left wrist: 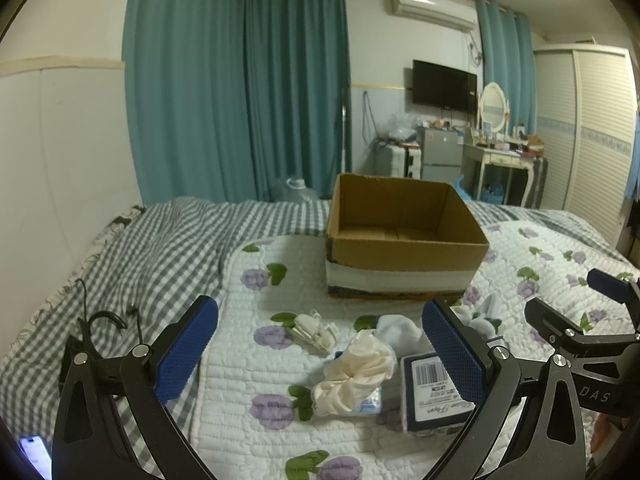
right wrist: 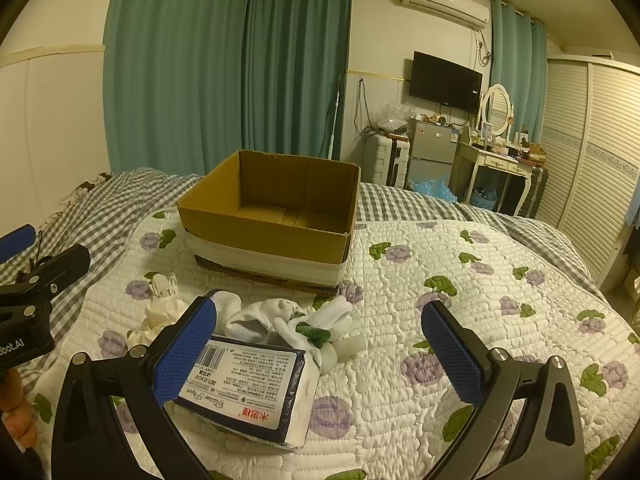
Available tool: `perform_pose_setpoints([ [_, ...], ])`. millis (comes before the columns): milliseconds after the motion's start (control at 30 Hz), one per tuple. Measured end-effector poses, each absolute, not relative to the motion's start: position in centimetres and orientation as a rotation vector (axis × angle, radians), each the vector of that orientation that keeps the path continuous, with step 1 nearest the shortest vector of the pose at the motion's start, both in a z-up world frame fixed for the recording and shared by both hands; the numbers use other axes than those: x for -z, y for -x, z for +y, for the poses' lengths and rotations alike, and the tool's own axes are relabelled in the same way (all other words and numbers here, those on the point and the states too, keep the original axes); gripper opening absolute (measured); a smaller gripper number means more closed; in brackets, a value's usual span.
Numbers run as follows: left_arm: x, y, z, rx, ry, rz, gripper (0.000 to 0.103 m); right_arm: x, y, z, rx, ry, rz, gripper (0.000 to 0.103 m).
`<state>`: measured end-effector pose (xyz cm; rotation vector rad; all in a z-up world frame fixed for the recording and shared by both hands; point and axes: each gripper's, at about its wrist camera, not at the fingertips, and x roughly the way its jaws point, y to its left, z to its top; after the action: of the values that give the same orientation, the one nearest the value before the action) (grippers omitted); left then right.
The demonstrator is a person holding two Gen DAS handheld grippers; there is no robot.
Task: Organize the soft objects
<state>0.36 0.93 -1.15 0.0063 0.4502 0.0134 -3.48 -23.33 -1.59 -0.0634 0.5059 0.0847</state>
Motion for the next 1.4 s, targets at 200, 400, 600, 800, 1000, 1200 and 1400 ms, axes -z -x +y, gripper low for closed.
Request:
perform_pose_setpoints([
  [200,1.1,-0.4,0.9,-0.013,-0.006,0.451,0.103,1.5,3.4,-23.3,-0.084,0.064,0.506,0.103],
  [400,1.1,-0.4,0.9,-0.012,-0.007,0.452,0.103,1.8,3.5,-23.1,-0.088,0.064,0.508,0.103],
  [600,1.3,-0.2,0.9,-0.012,-0.012,0.448,0.103,2.0,3.8,-22.9,-0.096,0.064,0.505,0.103],
  [800,1.9,-0.1,1.4,-0.02,-0.017,0.479,0.103,3.5,3.0,-22.4,-0.118,0.071,0.576,0.103],
  [1000,3.8,-1.0,1.8,-0.056,-0.014,0.561,0.103,7.1,1.5,-22.0,-0.124,0.081,0.698,0.103],
  [1200,4.6,-1.3,2.0,-0.068,-0.012,0.597,0.103,9.8,0.1,-21.2,-0.139,0.097,0.784,0.095],
  [1400,4.6,-1.5,2.0,-0.065,-0.013,0.603,0.103,11.8,-0.9,-20.8,-0.171,0.076,0.828,0.094],
])
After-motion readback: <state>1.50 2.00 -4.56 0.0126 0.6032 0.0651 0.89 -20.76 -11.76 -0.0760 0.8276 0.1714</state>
